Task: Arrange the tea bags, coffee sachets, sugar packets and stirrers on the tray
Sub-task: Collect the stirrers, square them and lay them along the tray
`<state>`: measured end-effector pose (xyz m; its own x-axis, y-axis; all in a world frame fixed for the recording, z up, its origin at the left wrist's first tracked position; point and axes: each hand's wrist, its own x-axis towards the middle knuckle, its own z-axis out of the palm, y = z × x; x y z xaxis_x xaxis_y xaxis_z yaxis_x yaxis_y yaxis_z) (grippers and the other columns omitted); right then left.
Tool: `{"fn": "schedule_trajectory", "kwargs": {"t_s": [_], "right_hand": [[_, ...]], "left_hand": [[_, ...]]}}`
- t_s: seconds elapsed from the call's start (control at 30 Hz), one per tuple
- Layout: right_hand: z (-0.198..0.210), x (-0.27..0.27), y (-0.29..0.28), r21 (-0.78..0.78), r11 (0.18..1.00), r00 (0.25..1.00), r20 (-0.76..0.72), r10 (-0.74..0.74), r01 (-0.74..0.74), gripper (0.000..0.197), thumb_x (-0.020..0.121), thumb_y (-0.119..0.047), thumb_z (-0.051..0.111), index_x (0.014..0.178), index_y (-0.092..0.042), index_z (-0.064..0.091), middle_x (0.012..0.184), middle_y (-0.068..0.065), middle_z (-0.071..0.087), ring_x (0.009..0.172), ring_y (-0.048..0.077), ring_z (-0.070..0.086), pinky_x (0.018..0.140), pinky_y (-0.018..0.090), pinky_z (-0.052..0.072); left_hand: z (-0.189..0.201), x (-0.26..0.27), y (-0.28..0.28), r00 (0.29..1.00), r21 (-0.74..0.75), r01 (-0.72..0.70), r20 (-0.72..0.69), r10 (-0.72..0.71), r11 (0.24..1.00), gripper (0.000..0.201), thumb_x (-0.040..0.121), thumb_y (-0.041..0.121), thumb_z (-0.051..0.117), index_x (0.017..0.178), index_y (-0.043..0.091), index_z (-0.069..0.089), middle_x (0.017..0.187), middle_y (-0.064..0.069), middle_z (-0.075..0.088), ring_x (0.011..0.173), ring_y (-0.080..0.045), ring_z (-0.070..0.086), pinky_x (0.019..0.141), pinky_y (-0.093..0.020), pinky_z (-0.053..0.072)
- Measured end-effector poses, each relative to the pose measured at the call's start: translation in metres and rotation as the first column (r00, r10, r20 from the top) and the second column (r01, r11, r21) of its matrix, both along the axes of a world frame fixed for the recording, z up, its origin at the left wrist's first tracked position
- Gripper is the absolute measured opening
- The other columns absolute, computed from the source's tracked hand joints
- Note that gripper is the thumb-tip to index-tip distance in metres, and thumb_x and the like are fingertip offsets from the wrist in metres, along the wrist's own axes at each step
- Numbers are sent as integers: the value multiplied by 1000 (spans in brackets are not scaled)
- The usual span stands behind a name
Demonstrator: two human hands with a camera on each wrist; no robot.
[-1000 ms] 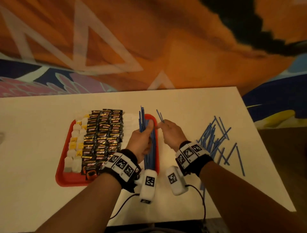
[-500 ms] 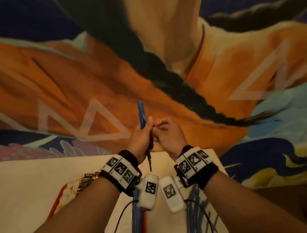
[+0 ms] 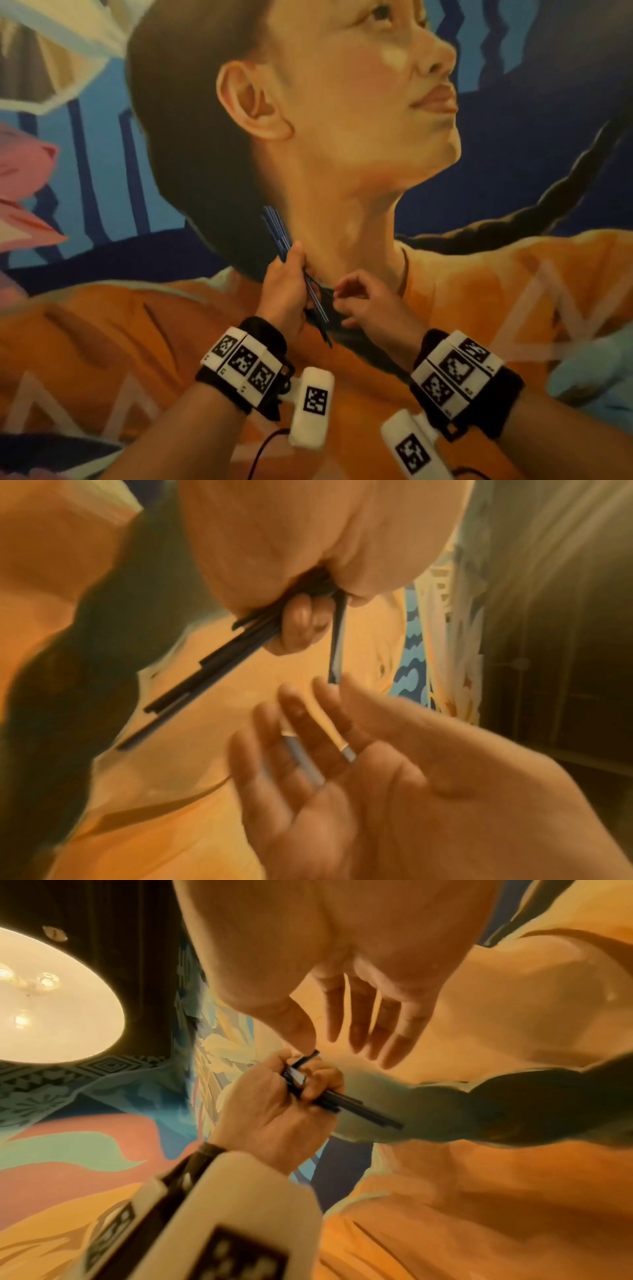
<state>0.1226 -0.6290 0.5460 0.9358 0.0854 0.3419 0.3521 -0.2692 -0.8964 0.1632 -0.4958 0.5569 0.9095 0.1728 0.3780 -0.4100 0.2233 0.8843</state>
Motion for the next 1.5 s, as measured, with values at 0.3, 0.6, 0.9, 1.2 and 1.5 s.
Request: {"fn": "schedule_trajectory", "kwargs": {"t_s": [0.3,0.6,0.9,1.2,1.5], "right_hand": [[31,-20,19,460,861,830,-377,411,-217,31,76,2,39,104,-6,47,94,18,51,79,28,57,61,27,55],[48,-19,25,577,749,740,-338,581,-325,57,54,3,41,109,-3,53,112,22,52,104,36,54,97,45,51],[51,-13,29,604,708,776,-223,590,-365,34,45,0,42,77,-9,49,84,13,44,98,34,41,111,51,33],[122,-11,-12,-27,976,832,529,-169,216,37,95,-36,54,127,-17,57,124,0,58,111,15,54,96,34,44],[118,-7,1,-441,898,947,293,130,13,37,81,-53,53,81,-21,72,83,4,73,81,23,69,85,48,55]], "left_hand": [[70,-26,-3,979,26,150,136,-152,988,42,108,29,38,70,12,41,54,-2,42,52,-17,48,55,-32,48],[67,-43,-2,967,53,212,135,-218,976,37,105,35,46,72,19,38,53,0,26,42,-12,24,38,-22,22],[60,-52,-9,986,242,63,133,-98,968,51,101,37,56,60,15,36,41,4,32,35,-14,30,36,-23,28],[69,-28,23,986,822,-159,106,127,547,41,97,40,60,71,11,49,58,-3,42,47,-17,39,52,-31,32],[94,-36,28,947,951,-308,305,97,20,36,96,50,55,93,16,63,80,-4,61,72,-22,61,69,-38,53]]}}
